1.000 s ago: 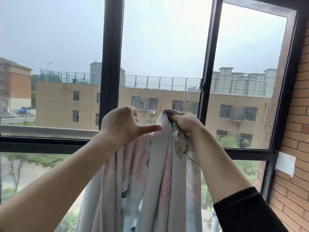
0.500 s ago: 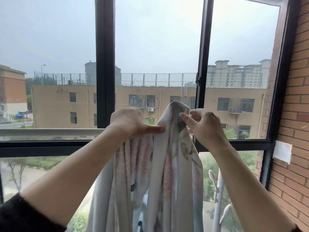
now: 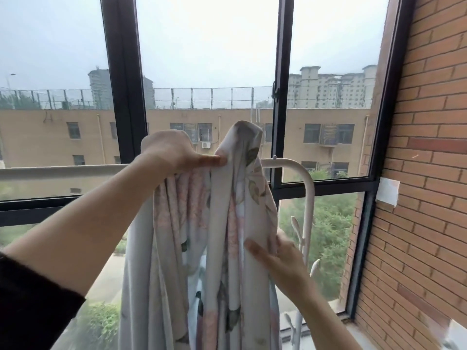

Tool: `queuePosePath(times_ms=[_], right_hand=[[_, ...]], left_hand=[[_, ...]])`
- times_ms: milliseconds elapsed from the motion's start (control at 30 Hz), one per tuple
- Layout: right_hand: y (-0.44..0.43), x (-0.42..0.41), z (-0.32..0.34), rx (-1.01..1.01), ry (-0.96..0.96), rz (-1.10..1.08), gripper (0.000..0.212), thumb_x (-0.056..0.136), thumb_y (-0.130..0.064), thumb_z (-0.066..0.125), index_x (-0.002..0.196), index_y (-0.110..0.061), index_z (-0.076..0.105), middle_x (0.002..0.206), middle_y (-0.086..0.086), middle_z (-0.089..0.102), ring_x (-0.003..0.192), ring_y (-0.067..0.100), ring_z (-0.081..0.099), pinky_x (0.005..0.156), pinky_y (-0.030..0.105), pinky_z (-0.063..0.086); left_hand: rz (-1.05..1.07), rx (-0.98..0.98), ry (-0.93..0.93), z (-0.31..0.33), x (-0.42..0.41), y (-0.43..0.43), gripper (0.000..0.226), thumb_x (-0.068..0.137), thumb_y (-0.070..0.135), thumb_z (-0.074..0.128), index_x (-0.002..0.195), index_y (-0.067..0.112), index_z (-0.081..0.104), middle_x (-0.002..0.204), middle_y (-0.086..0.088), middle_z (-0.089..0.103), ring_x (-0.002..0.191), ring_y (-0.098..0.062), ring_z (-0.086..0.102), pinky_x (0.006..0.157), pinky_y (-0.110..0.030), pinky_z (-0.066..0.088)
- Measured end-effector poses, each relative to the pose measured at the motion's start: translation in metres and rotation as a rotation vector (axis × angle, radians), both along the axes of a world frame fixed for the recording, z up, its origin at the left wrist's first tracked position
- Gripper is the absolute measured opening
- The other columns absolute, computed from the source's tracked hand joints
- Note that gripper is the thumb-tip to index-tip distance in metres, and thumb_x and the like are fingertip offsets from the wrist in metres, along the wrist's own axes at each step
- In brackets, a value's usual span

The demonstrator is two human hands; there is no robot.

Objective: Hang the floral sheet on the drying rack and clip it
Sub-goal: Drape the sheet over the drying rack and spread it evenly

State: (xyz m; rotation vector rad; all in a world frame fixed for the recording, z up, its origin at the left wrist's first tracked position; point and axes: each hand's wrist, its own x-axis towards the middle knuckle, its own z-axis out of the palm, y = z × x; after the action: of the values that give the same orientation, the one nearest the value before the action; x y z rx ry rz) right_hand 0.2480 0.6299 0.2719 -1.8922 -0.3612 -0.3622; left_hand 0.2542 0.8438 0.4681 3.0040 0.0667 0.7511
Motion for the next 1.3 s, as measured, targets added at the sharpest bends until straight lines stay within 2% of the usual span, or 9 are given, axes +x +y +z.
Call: queuePosePath(times_ms=[100, 200, 333, 500, 600, 767, 1000, 1133, 1300], right_hand=[[0.005, -0.004, -0.026, -0.037, 0.038, -0.007, 0.025, 0.084, -0.041, 0.070, 0.091, -0.017, 0.064, 0.080, -0.006, 0.069, 0.069, 0.003, 0.064, 0.058, 0.023, 0.050], [0.004, -0.011, -0.041, -0.010, -0.026, -0.091, 0.046, 0.087, -0.048, 0.062, 0.057, -0.017, 0.046, 0.049, -0.006, 0.043, 0.045, 0.007, 0.037, 0.046, 0.027, 0.030], [-0.007, -0.028, -0.023, 0.042, -0.098, -0.096, 0.058, 0.085, -0.053, 0.056, 0.055, -0.004, 0.046, 0.047, -0.004, 0.041, 0.042, 0.012, 0.037, 0.043, 0.027, 0.028], [-0.018, -0.039, 0.051, 0.064, -0.305, -0.103, 0.038, 0.089, -0.030, 0.064, 0.057, -0.011, 0.054, 0.041, -0.013, 0.036, 0.041, 0.005, 0.029, 0.042, 0.015, 0.021], [-0.016, -0.029, 0.103, 0.038, -0.413, -0.100, 0.029, 0.092, -0.027, 0.062, 0.065, -0.017, 0.060, 0.043, -0.017, 0.047, 0.042, 0.002, 0.036, 0.044, 0.013, 0.027], [0.001, -0.006, 0.175, 0.088, -0.469, -0.081, 0.036, 0.093, -0.034, 0.060, 0.068, -0.009, 0.064, 0.061, 0.005, 0.056, 0.056, 0.014, 0.048, 0.051, 0.023, 0.034], [0.055, 0.036, 0.232, 0.351, -0.373, 0.167, 0.023, 0.095, -0.027, 0.060, 0.076, -0.016, 0.069, 0.072, 0.001, 0.065, 0.065, 0.011, 0.063, 0.062, 0.023, 0.052], [0.066, 0.084, 0.199, 0.101, -0.174, 0.093, 0.019, 0.093, -0.026, 0.062, 0.076, -0.024, 0.070, 0.076, -0.003, 0.067, 0.080, 0.013, 0.064, 0.067, 0.016, 0.050], [0.052, 0.102, 0.190, -0.141, -0.097, 0.056, 0.013, 0.092, -0.029, 0.063, 0.089, -0.031, 0.076, 0.095, -0.008, 0.073, 0.100, 0.012, 0.063, 0.093, 0.024, 0.047]], left_hand=[[-0.001, 0.013, -0.012, -0.002, -0.002, 0.001, 0.089, 0.032, 0.103, 0.027, 0.050, 0.017, 0.044, 0.050, 0.001, 0.049, 0.056, -0.019, 0.054, 0.050, -0.025, 0.028], [-0.005, 0.004, -0.023, -0.003, -0.003, 0.002, 0.089, 0.037, 0.103, 0.030, 0.051, 0.016, 0.044, 0.051, 0.000, 0.049, 0.055, -0.019, 0.053, 0.050, -0.025, 0.028], [-0.005, -0.016, -0.015, -0.003, -0.005, 0.003, 0.088, 0.039, 0.101, 0.033, 0.051, 0.015, 0.045, 0.053, 0.000, 0.051, 0.056, -0.019, 0.053, 0.050, -0.024, 0.028], [0.006, -0.032, -0.004, -0.003, -0.007, 0.007, 0.086, 0.043, 0.100, 0.037, 0.052, 0.015, 0.049, 0.054, -0.001, 0.053, 0.059, -0.019, 0.056, 0.050, -0.025, 0.030], [-0.002, -0.050, 0.012, -0.001, -0.008, 0.011, 0.085, 0.038, 0.100, 0.035, 0.051, 0.016, 0.047, 0.054, 0.000, 0.052, 0.059, -0.020, 0.055, 0.052, -0.025, 0.030], [-0.019, -0.067, 0.042, 0.000, -0.008, 0.024, 0.086, 0.031, 0.100, 0.029, 0.048, 0.017, 0.040, 0.047, 0.003, 0.042, 0.050, -0.017, 0.045, 0.051, -0.024, 0.028], [-0.029, -0.114, 0.020, -0.001, -0.002, 0.045, 0.085, 0.048, 0.099, 0.014, 0.047, 0.017, 0.037, 0.046, 0.003, 0.035, 0.044, -0.013, 0.036, 0.052, -0.026, 0.033], [0.004, -0.099, 0.012, -0.002, -0.006, 0.050, 0.096, 0.049, 0.099, 0.010, 0.056, 0.015, 0.056, 0.057, -0.009, 0.056, 0.060, -0.024, 0.059, 0.057, -0.026, 0.036], [0.026, -0.042, -0.006, -0.001, -0.002, 0.044, 0.085, 0.045, 0.102, 0.022, 0.048, 0.018, 0.039, 0.048, 0.004, 0.041, 0.050, -0.015, 0.041, 0.050, -0.025, 0.030]])
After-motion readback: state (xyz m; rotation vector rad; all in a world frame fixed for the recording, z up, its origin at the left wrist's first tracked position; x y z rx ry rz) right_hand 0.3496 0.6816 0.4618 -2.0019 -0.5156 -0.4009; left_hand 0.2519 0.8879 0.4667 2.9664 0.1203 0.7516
